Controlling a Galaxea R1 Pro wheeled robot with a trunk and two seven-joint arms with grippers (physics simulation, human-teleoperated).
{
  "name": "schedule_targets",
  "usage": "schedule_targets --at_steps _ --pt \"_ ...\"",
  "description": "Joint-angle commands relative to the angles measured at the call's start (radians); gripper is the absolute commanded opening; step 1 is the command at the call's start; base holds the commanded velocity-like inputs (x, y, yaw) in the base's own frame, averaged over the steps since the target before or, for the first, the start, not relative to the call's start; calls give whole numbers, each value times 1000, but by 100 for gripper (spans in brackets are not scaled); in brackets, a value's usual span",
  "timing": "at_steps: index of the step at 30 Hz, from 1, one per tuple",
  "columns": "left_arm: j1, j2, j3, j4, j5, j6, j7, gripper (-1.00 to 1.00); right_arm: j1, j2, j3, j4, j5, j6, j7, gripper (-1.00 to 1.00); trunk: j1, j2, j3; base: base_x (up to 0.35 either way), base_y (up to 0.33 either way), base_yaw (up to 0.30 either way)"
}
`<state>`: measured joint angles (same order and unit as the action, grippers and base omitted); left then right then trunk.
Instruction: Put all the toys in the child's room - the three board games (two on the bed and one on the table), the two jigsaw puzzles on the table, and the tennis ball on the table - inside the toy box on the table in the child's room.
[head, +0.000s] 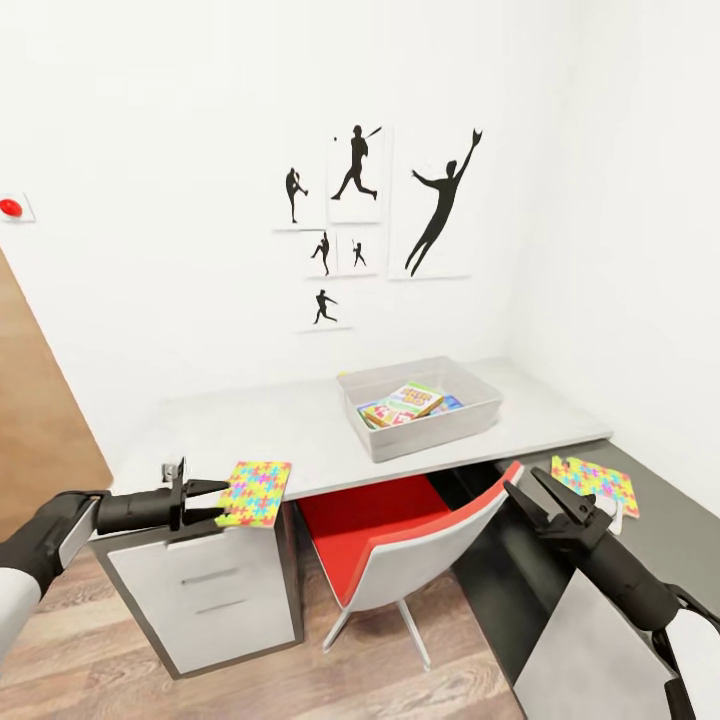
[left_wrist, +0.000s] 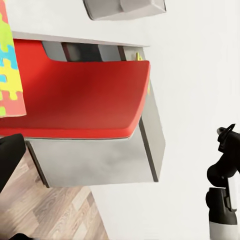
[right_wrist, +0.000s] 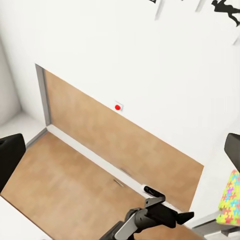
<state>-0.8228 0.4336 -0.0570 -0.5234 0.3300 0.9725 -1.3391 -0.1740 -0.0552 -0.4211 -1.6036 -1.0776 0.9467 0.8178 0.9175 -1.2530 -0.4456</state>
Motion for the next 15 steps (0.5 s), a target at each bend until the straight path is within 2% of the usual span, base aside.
schedule_targets --at_steps 1,15 --pt "-1 7 -5 0 6 16 -4 100 -1 0 -1 0 1 4 3 100 4 -8 -4 0 0 0" --pt "-1 63 -6 0 6 65 -11 100 -1 0 -1 1 1 4 -11 100 58 -106 -48 0 0 0"
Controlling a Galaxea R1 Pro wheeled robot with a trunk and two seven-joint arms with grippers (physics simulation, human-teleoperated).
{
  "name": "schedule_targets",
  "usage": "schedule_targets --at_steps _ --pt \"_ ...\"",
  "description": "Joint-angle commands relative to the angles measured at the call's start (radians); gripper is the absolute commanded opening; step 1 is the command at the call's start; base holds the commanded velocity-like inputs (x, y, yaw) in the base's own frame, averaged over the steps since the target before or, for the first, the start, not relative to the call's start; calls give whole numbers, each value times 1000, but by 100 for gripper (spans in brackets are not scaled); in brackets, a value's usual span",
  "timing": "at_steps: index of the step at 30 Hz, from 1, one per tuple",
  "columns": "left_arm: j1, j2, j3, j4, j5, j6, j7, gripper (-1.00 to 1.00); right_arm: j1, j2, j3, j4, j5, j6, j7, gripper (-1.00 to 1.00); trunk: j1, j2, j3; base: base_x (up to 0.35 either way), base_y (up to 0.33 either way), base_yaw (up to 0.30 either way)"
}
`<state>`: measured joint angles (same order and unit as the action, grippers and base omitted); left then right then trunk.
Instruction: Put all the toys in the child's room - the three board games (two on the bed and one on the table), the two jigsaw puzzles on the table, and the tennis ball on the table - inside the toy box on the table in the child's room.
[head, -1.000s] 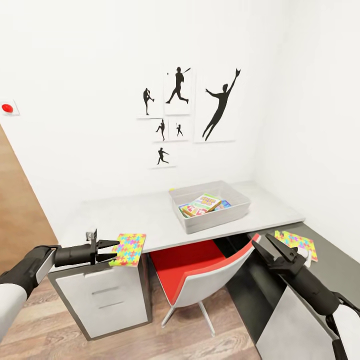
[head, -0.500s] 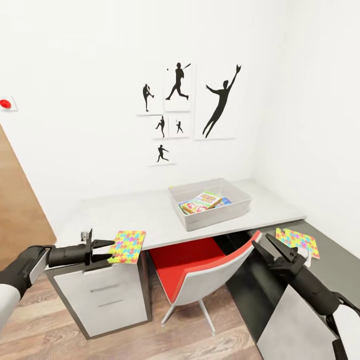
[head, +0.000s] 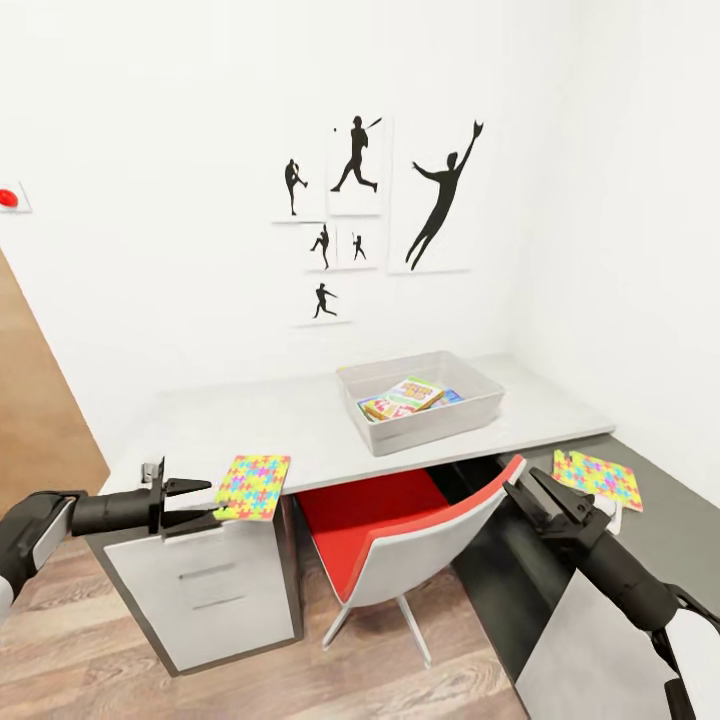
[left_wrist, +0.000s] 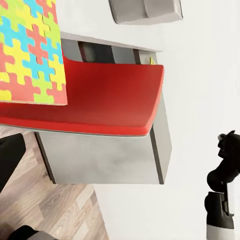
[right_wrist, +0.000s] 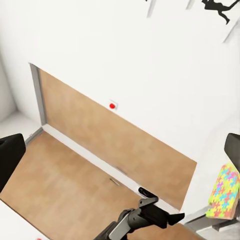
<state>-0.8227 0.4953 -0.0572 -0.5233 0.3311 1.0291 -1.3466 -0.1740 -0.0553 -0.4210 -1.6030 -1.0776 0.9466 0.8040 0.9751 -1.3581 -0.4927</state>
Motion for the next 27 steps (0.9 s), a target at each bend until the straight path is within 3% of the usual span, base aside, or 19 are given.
schedule_targets --at_steps 1,13,27 --pt "-1 5 -6 0 5 11 -3 100 -1 0 -1 0 1 5 -3 100 4 -8 -4 0 0 0" --pt "-1 19 -6 0 5 16 -3 100 -1 1 -1 0 1 5 -20 100 50 -92 -42 0 0 0" --pt "-2 18 -6 0 5 14 5 100 -1 1 -1 0 1 5 -20 100 104 -190 -86 0 0 0"
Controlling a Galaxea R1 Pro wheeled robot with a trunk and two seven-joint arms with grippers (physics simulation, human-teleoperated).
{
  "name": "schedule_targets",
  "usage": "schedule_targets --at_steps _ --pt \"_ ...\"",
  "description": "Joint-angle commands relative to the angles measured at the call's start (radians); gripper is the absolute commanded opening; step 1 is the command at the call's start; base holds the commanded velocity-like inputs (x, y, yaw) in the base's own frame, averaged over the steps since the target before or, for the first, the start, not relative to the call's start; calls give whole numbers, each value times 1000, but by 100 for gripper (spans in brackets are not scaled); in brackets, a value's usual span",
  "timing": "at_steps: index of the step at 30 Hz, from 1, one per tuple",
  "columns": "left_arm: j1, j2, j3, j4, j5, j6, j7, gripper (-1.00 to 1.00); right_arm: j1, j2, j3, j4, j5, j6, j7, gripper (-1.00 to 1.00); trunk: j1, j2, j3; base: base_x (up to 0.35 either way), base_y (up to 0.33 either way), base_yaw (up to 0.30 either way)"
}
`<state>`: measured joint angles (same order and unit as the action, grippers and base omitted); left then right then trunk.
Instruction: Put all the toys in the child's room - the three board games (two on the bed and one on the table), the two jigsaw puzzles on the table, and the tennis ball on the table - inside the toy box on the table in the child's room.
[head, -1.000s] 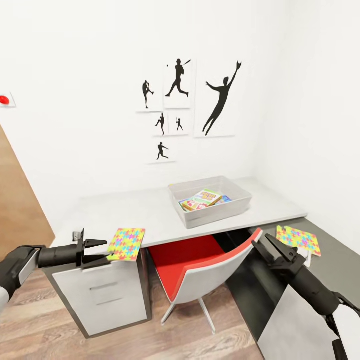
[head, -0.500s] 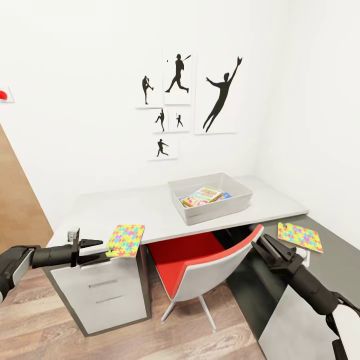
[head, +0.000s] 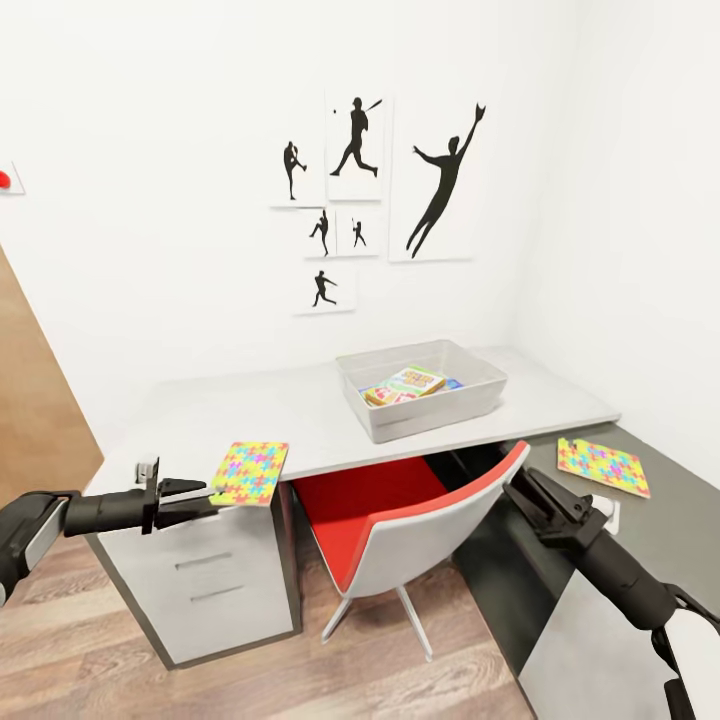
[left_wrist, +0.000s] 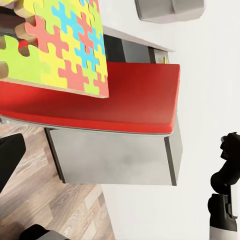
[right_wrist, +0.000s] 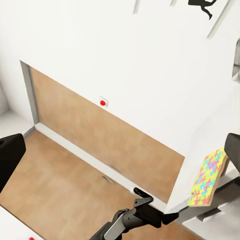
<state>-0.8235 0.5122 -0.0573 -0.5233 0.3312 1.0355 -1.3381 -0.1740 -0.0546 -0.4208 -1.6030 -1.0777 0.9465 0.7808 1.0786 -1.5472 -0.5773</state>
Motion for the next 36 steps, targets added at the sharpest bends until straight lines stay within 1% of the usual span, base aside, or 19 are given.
schedule_targets --at_steps 1,32,36 --pt "-1 1 -6 1 5 8 -3 100 -1 0 -1 0 1 5 3 100 4 -8 -4 0 0 0" --pt "-2 -10 -4 0 3 -4 5 100 -1 -1 -1 2 1 5 2 100 123 -225 -101 0 0 0" --pt "-2 -11 -4 0 4 -7 4 100 -1 0 -1 2 1 5 2 100 123 -225 -101 0 0 0"
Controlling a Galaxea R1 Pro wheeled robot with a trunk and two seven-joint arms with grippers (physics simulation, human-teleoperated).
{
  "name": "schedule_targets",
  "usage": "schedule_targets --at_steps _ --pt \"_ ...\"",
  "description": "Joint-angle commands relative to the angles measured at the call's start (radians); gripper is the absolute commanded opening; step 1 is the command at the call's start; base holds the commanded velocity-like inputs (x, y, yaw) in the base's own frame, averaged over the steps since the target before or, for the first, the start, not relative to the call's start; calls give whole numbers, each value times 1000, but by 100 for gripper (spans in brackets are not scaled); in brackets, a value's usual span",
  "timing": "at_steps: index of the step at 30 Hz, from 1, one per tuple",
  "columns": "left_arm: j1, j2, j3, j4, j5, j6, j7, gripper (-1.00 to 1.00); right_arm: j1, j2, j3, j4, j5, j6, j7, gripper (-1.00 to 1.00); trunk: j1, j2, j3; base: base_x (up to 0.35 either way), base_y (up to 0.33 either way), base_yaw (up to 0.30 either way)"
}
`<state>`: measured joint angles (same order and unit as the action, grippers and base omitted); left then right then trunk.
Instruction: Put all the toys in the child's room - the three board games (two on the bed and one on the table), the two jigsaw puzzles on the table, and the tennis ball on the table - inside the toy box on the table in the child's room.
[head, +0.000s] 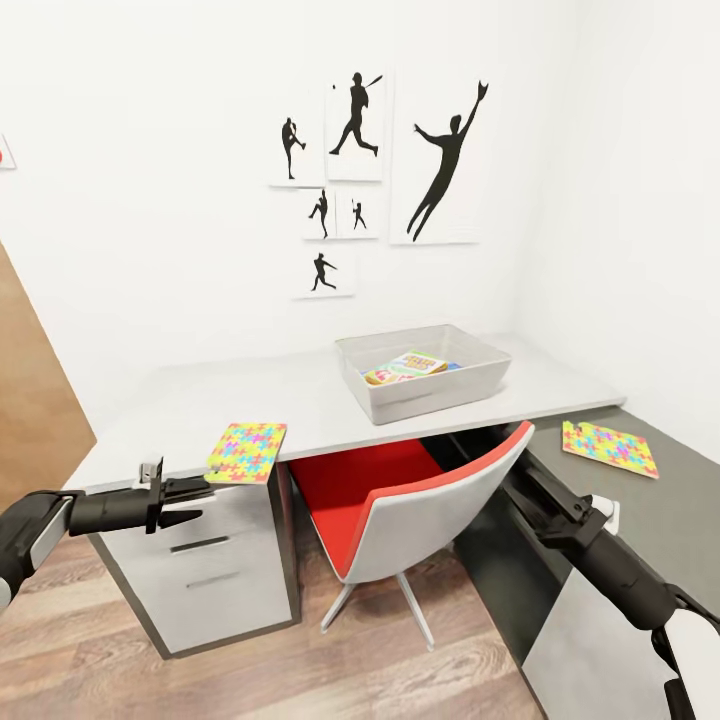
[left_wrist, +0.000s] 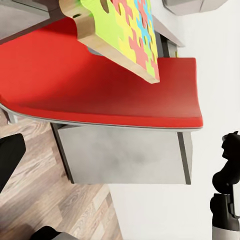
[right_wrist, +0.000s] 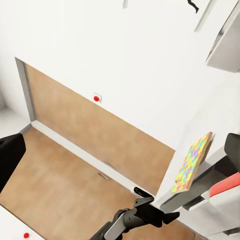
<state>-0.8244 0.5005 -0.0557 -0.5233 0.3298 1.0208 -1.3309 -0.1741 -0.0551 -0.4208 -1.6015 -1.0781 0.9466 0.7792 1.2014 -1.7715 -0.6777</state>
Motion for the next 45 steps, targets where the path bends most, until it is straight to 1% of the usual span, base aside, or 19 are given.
schedule_targets --at_steps 1,10,18,31,40,45 --pt "-1 1 -6 1 5 8 -3 100 -1 0 -1 0 1 4 3 100 0 0 -1 0 0 0" --pt "-1 1 -6 1 5 7 -3 100 -1 0 -1 0 1 4 3 100 0 0 -1 8 -2 0" --pt "-1 1 -6 1 3 7 -2 100 -1 0 -1 0 1 4 3 100 0 0 -1 120 -93 0" --pt "-1 0 -6 0 3 5 -2 100 -1 0 -1 0 1 4 3 100 0 0 -1 16 -9 0" --pt "-1 0 -6 0 3 5 -2 100 -1 0 -1 1 1 4 3 100 0 0 -1 183 0 0" --pt "-1 -1 -6 1 3 4 -2 100 -1 0 -1 1 1 4 3 100 0 0 -1 64 0 0"
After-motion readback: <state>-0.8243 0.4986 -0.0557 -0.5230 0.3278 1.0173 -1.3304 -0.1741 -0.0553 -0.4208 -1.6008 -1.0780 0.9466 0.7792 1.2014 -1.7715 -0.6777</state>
